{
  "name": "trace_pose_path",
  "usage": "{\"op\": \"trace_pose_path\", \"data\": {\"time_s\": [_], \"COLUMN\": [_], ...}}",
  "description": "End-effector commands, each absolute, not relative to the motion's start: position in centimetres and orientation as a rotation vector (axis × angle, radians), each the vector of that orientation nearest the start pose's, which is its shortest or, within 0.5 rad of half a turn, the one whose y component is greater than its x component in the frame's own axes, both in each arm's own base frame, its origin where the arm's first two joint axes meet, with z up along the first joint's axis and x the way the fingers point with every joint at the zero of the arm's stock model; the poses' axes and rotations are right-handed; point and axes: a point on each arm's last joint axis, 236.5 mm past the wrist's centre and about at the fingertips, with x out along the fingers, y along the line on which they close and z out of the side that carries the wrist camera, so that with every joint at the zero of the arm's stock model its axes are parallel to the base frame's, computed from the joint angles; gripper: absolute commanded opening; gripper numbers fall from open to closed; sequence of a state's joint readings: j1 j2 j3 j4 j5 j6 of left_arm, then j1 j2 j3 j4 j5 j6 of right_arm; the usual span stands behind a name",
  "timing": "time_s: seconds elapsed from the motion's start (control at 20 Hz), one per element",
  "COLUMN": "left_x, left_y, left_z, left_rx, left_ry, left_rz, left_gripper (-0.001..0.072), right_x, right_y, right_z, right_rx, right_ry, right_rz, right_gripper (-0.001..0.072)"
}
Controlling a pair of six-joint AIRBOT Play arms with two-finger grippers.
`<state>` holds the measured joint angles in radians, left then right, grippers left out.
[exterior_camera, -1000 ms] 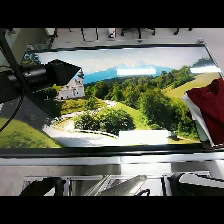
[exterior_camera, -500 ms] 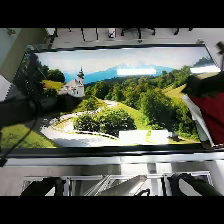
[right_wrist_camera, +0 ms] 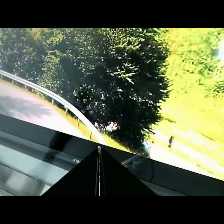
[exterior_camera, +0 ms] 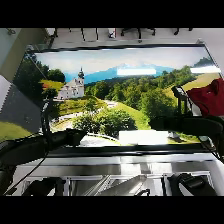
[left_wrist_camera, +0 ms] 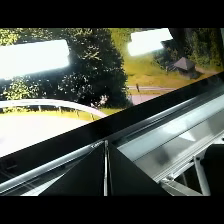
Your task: Fold the shirts.
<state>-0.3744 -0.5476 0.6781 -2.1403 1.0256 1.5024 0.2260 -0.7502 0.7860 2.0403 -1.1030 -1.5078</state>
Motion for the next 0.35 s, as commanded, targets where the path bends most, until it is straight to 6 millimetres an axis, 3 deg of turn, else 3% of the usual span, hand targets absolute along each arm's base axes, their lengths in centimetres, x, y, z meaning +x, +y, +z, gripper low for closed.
{"op": "trace_pose_path", "data": {"time_s": [0.0, 0.3], "left_x": [21.3, 21.3], "left_y": [-19.3, -18.0], "left_z": [10.5, 12.5], "left_rx": [-0.407, -0.423], "left_ry": [0.955, 0.868], "left_rz": [-0.611, -0.592], "left_gripper": [0.0013, 0.0013], "right_x": [25.8, 25.8], "right_y": [16.1, 16.1], "right_z": [6.8, 6.8], "right_rx": [0.359, 0.359], "right_ry": [1.104, 1.104], "right_rz": [0.438, 0.438], "right_gripper": [0.0021, 0.0021]}}
